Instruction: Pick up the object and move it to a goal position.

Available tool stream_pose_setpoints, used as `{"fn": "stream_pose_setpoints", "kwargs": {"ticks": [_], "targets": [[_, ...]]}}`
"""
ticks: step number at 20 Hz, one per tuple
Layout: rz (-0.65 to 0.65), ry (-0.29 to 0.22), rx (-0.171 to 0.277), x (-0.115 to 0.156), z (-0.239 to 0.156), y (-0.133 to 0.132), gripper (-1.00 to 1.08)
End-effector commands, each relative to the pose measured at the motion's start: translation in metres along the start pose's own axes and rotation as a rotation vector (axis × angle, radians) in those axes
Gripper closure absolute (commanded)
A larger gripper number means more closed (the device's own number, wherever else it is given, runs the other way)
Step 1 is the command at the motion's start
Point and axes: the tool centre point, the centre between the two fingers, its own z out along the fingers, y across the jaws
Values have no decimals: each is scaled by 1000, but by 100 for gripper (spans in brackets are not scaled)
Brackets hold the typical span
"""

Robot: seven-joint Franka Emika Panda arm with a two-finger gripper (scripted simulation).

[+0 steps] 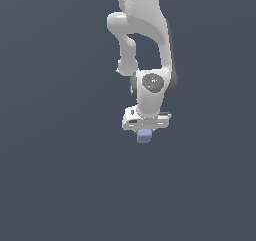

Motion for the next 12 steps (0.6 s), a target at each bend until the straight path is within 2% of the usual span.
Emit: {"fn": "stream_pose_setpoints", "kwargs": {"ticks": [1,12], "targets": [[1,1,0,6,-12,10,108],[0,1,1,46,-89,75,108]]}}
